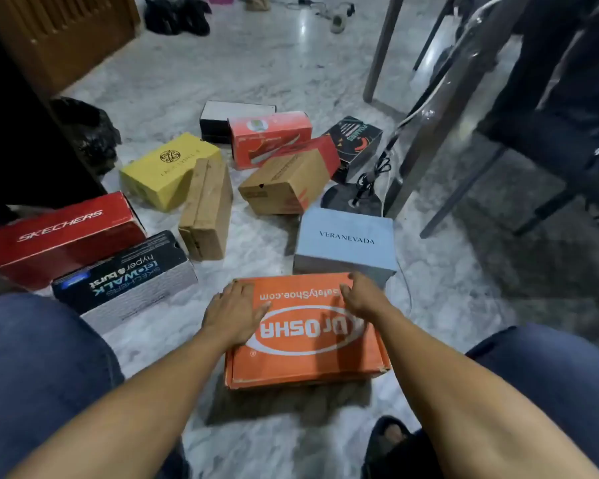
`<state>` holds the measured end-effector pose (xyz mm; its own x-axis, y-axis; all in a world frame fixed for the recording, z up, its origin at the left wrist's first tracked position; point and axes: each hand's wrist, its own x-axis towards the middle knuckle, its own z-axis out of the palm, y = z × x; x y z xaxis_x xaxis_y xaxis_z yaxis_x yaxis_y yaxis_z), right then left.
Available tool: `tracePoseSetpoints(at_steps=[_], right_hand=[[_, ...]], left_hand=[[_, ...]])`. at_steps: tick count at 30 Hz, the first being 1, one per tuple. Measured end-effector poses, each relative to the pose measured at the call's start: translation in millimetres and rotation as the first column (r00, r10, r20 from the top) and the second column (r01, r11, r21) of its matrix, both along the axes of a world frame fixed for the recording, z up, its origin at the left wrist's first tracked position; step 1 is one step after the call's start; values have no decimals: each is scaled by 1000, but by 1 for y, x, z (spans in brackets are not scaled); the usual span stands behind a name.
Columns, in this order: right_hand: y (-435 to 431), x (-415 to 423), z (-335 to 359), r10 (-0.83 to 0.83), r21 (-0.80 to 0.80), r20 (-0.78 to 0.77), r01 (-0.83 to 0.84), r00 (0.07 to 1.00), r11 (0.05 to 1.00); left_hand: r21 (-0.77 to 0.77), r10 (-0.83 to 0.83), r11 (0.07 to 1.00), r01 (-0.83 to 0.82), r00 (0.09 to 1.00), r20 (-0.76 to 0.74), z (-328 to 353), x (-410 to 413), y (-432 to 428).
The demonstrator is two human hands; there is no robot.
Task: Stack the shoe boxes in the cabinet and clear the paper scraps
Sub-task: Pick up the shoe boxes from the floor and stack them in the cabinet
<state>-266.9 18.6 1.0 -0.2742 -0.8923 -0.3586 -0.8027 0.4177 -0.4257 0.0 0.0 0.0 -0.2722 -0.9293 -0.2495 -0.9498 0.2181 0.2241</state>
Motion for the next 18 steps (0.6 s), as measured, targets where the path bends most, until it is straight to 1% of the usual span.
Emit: tracePoseSetpoints(at_steps=[2, 4, 6, 10, 12, 14, 16, 18], right_hand=[[12, -4, -6, -57, 56, -5, 58, 998, 997], [24, -7, -16, -105, 131, 2, 104, 994, 986], [36, -6, -27, -137, 207, 20, 130, 990, 970], [67, -17, -47, -190, 216, 130, 160, 973, 963], [81, -28, -56, -193, 246, 187, 145, 963, 958], [84, -31, -61, -173, 286, 262, 95, 949, 953], [80, -25, -62, -161, 322, 269, 69, 950, 944], [74, -19, -71, -179, 324, 276, 83, 944, 942]], left_hand=[[55, -45, 998, 42, 998, 50, -6, -3, 9], [70, -35, 997, 32, 998, 45, -15, -2, 18], [117, -17, 993, 10, 998, 61, -22, 2, 22], [275, 24, 960, -54, 994, 111, -38, 16, 33], [350, -11, 936, -26, 994, 105, -46, 19, 35], [403, -59, 915, 17, 994, 91, -52, 24, 32], [410, -94, 911, 55, 993, 76, -56, 32, 29], [384, -96, 921, 68, 994, 52, -61, 41, 27]])
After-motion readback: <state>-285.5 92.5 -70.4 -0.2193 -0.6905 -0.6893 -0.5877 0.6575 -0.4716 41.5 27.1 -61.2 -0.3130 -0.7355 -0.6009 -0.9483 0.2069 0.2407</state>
